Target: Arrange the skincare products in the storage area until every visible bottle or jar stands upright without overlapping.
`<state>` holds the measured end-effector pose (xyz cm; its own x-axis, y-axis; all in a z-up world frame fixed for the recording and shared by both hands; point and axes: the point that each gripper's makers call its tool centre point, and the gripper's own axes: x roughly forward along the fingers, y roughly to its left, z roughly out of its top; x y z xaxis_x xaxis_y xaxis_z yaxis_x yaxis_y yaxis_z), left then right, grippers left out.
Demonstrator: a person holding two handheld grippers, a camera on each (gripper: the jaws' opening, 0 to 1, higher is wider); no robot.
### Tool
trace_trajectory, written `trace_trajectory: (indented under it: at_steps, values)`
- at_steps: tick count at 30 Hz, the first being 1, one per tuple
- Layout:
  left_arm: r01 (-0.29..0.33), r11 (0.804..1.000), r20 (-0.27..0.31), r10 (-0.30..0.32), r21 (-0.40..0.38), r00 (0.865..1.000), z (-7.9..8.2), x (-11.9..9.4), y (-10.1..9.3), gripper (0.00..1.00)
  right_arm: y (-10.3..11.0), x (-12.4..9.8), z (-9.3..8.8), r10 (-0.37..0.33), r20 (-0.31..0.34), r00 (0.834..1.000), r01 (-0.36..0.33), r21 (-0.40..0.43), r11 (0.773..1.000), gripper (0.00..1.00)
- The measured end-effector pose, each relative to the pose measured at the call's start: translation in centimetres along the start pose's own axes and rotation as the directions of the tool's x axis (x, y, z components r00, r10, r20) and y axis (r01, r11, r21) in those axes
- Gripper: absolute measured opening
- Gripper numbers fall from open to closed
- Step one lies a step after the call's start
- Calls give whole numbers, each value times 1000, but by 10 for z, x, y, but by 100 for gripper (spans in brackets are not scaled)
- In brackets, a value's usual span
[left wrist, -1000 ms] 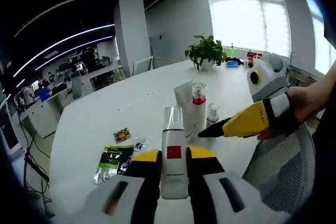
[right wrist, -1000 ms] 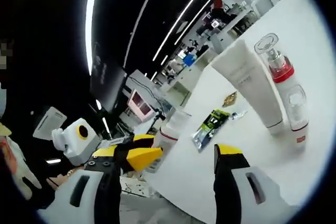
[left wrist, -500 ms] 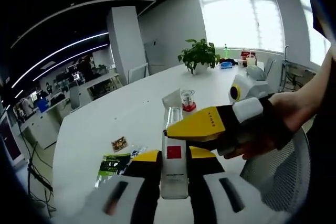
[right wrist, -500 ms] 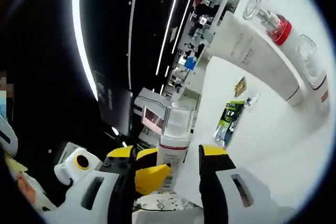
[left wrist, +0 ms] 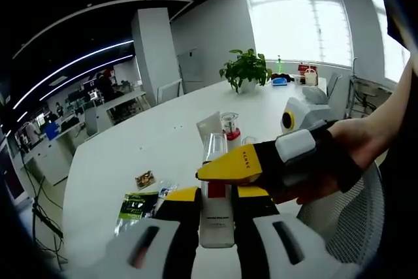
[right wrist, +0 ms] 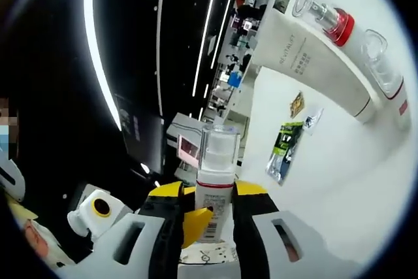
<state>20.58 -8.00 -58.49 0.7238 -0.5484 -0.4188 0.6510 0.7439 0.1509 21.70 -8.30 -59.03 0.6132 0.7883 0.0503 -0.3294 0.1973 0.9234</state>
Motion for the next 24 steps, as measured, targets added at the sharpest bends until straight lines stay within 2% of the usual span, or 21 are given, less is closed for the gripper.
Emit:
trace_trajectory:
  at_steps: [2, 3, 5, 8, 12, 15, 19, 21, 24]
  values:
    - [3, 1000, 5, -3, 3, 1000, 2, -1, -1, 18, -5, -1, 4, -17, 28, 999, 16, 49, 999, 21]
    - [7, 1000, 2, -7, 1, 1000, 1, -1, -2, 18, -2, -2, 1, -1, 14, 1000, 0, 63, 998, 21]
    - [13, 1000, -1, -13, 1, 1000, 0, 0, -3, 18, -3, -2, 1, -14, 19, 1000, 13, 19, 1000, 21]
    - [23, 1000, -2, -23, -3, 1000, -2, 1, -5, 19, -4, -3, 0, -22, 14, 1000, 22, -2, 1000, 21]
    - [48, 999, -20, -48, 23, 999, -9, 2, -7, 21, -8, -5, -5, -37, -23, 999, 35, -85, 996, 20]
    - [70, 997, -30, -69, 28, 997, -11, 1, -9, 22, -12, -7, -6, -53, -49, 997, 42, -200, 979, 20]
    - [88, 996, -42, -87, 12, 995, -16, -1, -7, 30, -16, -13, -1, -67, -60, 996, 51, -231, 972, 20]
    - [108, 994, -35, -107, 8, 994, -17, -3, -6, 30, -20, -17, 0, -79, -75, 994, 55, -281, 958, 20]
    - [141, 990, -4, -141, -13, 990, -10, -9, -3, 29, -25, -23, 1, -93, -123, 988, 40, -377, 925, 20]
